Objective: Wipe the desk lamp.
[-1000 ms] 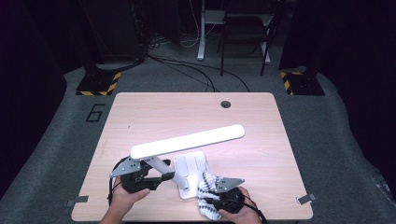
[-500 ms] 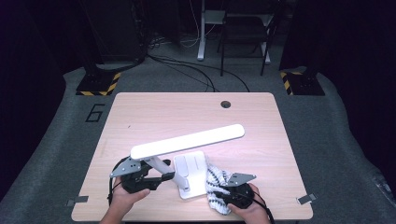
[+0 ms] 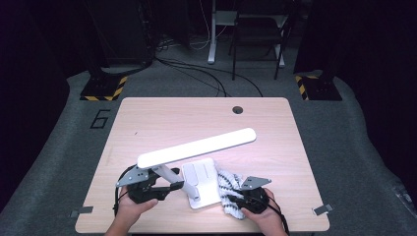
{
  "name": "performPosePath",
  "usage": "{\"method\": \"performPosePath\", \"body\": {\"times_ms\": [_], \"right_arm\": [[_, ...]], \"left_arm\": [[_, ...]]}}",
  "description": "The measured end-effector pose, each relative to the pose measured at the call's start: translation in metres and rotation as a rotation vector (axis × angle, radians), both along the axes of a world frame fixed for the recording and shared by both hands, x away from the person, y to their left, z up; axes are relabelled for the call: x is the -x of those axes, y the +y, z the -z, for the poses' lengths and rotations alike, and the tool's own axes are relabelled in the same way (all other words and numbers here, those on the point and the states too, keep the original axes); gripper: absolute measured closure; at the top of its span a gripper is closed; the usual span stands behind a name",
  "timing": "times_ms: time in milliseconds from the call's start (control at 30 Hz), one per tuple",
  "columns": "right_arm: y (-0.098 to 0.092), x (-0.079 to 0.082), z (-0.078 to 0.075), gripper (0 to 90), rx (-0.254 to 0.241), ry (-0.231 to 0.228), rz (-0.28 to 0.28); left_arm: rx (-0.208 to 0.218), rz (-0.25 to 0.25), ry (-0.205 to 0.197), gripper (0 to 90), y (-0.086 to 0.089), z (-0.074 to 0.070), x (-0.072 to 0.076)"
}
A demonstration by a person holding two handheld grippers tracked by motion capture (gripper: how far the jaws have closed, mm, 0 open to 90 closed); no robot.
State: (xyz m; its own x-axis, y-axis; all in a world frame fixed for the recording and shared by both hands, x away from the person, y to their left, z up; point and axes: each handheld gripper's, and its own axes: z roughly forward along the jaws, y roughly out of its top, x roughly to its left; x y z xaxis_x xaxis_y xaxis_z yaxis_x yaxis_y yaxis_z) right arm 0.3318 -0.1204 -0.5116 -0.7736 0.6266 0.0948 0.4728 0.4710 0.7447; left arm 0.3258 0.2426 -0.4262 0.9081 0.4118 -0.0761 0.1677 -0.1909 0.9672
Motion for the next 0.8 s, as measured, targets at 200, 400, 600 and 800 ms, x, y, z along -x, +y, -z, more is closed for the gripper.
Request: {"method": "performPosePath", "body": {"times_ms": [200, 400, 600, 800], "right_arm": [[0.001, -0.002, 0.002, 73.2, -0.002, 0.008, 0.010], [0.006, -0.006, 0.003, 73.2, 0.023, 0.003, -0.002], [0.010, -0.020, 0.003, 73.3, 0.037, -0.001, -0.010], [0.018, -0.039, 0.003, 73.5, 0.033, -0.004, 0.018]], "left_arm": [[0.006, 0.020, -0.001, 52.2, 0.001, 0.000, -0.002], [0.011, 0.018, -0.003, 52.1, -0.001, 0.000, -0.003], [0.013, 0.017, -0.002, 52.1, -0.001, 0.001, -0.003], [0.008, 0.014, 0.001, 52.1, -0.001, 0.000, -0.003]]}}
